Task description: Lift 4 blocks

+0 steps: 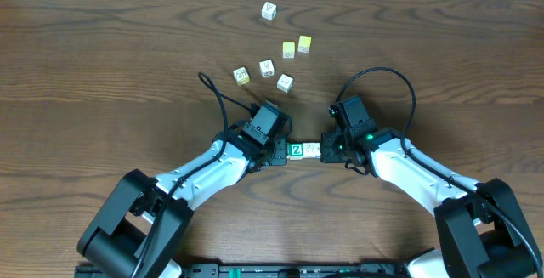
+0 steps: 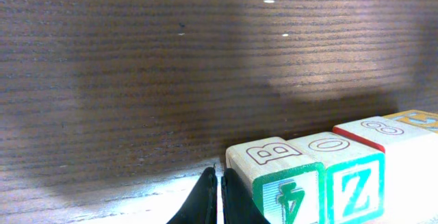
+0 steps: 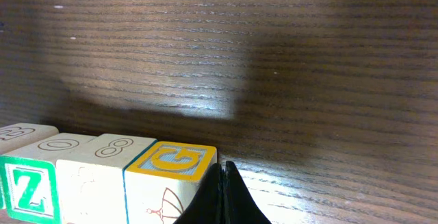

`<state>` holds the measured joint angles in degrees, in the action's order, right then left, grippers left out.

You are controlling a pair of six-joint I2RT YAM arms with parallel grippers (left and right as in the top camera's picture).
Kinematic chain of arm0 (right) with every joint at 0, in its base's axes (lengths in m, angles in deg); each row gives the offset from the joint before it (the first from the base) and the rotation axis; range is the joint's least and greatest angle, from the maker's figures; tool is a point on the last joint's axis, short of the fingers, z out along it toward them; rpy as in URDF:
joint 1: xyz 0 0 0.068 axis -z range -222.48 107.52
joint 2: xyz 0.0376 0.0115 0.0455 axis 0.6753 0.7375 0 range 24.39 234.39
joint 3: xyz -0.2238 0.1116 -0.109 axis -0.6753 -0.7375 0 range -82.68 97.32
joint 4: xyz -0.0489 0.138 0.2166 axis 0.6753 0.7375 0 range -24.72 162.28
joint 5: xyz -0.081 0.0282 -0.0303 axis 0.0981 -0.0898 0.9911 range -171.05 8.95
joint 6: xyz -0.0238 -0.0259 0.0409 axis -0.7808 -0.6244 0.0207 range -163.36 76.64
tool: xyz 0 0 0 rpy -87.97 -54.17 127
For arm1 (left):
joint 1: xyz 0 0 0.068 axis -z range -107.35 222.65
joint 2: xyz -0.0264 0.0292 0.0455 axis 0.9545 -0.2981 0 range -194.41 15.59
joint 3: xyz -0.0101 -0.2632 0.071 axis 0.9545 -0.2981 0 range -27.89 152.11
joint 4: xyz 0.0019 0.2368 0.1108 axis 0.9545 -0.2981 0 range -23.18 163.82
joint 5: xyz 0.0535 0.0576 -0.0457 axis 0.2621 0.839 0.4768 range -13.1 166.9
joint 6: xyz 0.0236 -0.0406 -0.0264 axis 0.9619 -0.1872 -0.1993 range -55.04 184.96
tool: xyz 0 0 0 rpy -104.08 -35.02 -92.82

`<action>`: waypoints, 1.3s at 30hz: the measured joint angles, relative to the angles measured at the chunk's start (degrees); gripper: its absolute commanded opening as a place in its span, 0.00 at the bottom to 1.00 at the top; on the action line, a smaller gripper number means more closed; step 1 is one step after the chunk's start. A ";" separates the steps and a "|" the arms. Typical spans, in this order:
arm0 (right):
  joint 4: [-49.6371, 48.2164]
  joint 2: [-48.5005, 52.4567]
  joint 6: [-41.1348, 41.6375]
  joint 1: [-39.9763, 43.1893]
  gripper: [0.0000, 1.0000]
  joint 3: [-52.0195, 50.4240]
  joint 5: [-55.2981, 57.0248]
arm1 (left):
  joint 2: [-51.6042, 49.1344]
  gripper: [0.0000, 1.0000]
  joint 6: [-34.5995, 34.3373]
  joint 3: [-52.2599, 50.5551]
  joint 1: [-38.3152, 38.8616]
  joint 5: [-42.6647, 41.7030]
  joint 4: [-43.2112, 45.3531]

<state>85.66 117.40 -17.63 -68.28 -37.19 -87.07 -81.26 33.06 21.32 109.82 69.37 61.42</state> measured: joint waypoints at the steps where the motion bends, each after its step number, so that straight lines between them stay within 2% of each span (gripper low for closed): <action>1: -0.02 0.00 -0.02 0.00 0.01 0.00 0.00 | 0.00 0.07 0.00 0.00 0.00 0.00 0.00; 23: 0.85 -3.04 0.37 0.00 0.01 0.31 0.22 | 0.11 0.07 -0.37 0.00 -0.13 0.24 0.17; 39: 1.40 -4.33 0.39 0.00 0.01 0.48 0.61 | 4.07 0.07 -0.61 0.00 -0.22 0.87 -0.15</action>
<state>87.06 113.08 -17.23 -68.28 -36.70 -86.46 -77.20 32.44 21.32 109.60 70.24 61.26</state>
